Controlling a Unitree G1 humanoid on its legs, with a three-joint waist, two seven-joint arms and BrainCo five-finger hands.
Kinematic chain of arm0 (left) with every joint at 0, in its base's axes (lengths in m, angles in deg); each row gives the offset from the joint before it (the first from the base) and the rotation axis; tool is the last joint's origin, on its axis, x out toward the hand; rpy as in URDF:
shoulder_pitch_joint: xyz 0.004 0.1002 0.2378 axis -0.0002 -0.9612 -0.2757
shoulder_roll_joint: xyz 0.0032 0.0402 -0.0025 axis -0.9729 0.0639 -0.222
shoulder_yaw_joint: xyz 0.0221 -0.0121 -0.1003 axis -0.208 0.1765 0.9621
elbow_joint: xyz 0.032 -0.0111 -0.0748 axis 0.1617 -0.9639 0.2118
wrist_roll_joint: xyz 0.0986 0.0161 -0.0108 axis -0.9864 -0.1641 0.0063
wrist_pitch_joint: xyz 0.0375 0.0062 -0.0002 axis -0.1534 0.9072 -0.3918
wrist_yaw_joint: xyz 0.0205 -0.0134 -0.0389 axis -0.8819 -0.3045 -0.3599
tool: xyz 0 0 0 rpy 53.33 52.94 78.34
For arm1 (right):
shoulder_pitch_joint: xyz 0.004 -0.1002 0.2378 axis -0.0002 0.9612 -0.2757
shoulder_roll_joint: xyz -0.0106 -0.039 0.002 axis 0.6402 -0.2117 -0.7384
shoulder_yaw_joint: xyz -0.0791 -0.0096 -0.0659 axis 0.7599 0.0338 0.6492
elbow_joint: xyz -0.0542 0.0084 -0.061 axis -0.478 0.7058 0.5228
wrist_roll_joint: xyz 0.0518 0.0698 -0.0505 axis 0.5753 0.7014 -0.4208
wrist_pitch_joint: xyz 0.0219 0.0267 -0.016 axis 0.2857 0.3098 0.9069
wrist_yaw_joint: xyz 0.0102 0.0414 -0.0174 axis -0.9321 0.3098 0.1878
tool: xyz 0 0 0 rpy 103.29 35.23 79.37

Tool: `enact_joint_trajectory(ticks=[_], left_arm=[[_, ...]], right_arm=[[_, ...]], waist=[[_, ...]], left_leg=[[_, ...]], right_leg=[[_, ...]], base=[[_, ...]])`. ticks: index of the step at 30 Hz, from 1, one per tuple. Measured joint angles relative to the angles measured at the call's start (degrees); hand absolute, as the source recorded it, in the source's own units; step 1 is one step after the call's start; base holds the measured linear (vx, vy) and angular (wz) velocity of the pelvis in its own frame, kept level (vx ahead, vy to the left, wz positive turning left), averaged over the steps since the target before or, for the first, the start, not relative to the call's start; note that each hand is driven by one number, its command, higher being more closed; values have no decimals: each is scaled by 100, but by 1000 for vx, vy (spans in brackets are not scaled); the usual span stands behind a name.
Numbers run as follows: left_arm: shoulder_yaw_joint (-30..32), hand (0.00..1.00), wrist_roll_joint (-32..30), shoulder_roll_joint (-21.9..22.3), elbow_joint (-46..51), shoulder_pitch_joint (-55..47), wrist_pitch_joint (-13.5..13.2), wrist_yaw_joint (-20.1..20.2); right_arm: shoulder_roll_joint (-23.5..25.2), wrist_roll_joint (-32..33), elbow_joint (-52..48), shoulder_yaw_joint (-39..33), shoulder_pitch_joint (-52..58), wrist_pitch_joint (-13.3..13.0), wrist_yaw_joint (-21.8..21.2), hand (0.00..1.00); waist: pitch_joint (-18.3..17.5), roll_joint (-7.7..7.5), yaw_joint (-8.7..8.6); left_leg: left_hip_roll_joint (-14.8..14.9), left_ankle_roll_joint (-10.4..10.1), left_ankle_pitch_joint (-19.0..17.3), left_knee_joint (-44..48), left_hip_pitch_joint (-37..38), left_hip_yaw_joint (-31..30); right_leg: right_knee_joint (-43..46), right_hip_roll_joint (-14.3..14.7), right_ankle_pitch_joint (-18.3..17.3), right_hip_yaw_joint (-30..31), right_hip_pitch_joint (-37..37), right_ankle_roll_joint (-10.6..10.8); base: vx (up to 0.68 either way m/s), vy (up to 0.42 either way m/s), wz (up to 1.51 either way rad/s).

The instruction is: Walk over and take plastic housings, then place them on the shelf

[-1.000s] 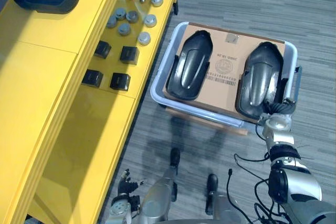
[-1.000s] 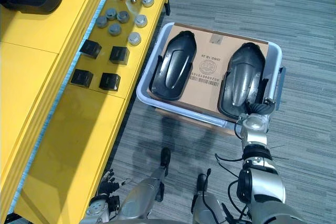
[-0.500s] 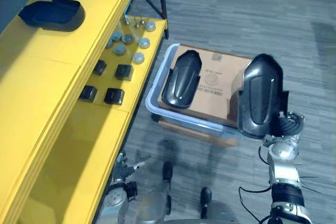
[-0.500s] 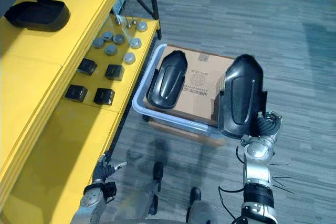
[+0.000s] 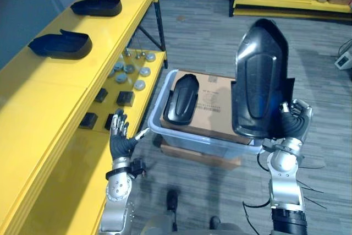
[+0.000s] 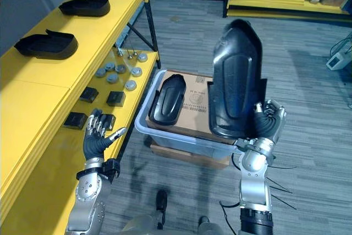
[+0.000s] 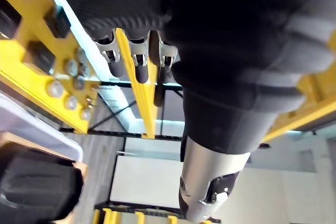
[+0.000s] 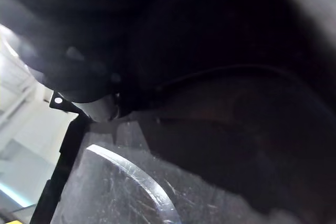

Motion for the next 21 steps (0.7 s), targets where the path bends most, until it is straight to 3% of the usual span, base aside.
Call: enact_joint_trajectory(ticks=[4,9,18,19,21], left_arm=[[-470,0,-50,-12,-8,240,14,-8],[-818,0,-39,-178,-271,541,110,-17],[-1261,0,261,-245,-565,684,234,-112],[-1308,100,335,-269,-668,711,236,-116],[-1378,100,437,-370,-794,734,246,-129]], right_arm=[[41,-110,-2,633,1,-191,-2,100],[90,-98,-1,1217,3,-250,-8,100],[-11,-42,26,1744,23,-356,-125,100],[-27,-43,92,1752,24,-356,-124,100],[-38,-41,267,1755,32,-356,-119,100]], waist=[[-94,-4,-6],[-173,-15,-4],[-210,-20,-14],[-270,-34,-15],[-377,-65,-18]], left_leg=[[8,-2,-1,0,3,36],[18,-2,2,0,23,108],[16,-3,-1,-1,27,186],[11,-3,-1,-1,25,188],[11,-2,-1,-2,22,188]], right_leg=[[-6,3,33,9,-10,13],[-10,1,66,49,-11,25],[-116,-7,155,147,-5,66],[-121,-11,158,149,-5,69],[-131,-11,159,151,-5,68]], base=[[-23,-8,-4],[-11,-5,-5],[-11,0,-5],[0,0,0],[0,0,0]])
